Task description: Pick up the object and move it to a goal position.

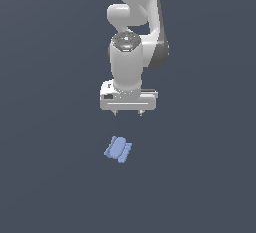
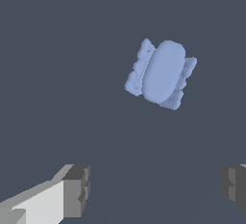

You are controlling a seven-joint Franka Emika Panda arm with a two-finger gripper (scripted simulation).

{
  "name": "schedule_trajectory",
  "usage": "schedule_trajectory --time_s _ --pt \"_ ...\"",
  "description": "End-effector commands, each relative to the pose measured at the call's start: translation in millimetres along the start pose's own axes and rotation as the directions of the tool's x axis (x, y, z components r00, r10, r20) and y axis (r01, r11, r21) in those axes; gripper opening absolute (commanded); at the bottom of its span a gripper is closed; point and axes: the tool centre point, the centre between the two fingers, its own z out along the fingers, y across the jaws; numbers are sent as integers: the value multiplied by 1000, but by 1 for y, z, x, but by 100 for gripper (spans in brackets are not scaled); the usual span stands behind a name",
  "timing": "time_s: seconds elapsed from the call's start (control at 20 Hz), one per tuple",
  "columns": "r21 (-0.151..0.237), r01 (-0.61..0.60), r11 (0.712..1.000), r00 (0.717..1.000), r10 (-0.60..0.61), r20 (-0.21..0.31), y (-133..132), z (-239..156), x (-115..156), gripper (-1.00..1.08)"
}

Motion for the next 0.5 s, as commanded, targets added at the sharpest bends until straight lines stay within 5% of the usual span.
schedule_trajectory --time_s 0.0,0.45 --pt "0 0 1000 1000 0 0 0 0 0 100" --pt "18 65 998 998 -65 3 -24 1 -4 100"
